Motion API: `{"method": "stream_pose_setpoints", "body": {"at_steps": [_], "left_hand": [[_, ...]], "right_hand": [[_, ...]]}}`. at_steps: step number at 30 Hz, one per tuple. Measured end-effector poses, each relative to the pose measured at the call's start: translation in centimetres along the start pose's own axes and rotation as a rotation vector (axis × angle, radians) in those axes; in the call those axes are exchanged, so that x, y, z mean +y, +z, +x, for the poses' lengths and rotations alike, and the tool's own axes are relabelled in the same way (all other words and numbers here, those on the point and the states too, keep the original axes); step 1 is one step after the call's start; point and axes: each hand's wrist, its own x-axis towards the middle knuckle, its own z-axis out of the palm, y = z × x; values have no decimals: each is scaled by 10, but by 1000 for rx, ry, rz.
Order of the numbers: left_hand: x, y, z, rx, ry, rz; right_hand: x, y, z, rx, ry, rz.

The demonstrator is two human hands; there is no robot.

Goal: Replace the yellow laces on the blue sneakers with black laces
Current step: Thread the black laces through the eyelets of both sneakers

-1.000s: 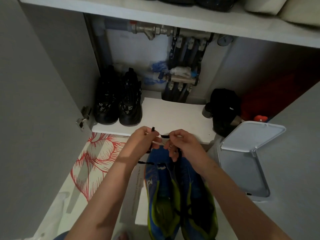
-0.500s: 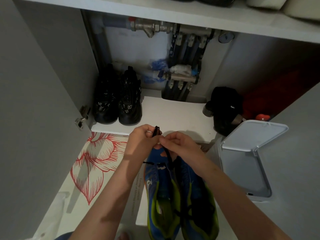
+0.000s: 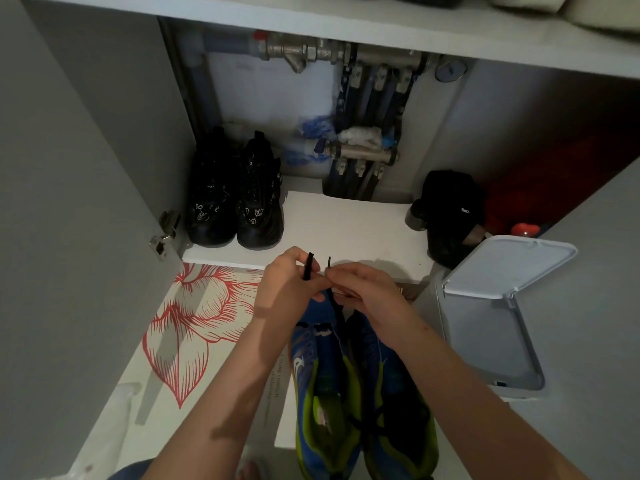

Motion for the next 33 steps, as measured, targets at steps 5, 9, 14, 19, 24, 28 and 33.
{"method": "stream_pose_setpoints", "body": {"at_steps": [5, 9, 14, 19, 24, 28, 33], "left_hand": [[-11, 6, 2, -72, -133, 81], [-37, 10, 0, -193, -280, 527], [-60, 24, -2, -154, -317, 544], [-67, 34, -10, -146, -331, 500], [-70, 29, -6, -47, -342, 501], [-79, 27, -3, -63, -370, 327], [-83, 26, 0, -68, -418, 316]], "right_hand": [[-8, -6, 5, 94, -66, 371], [3, -9, 8, 99, 46, 211], [44, 0, 9, -14, -12, -820], [57, -6, 8, -33, -44, -1021], [67, -4, 10, -7, -193, -1138], [73, 7, 10, 37, -225, -1280], [81, 11, 9, 111, -236, -1277]]}}
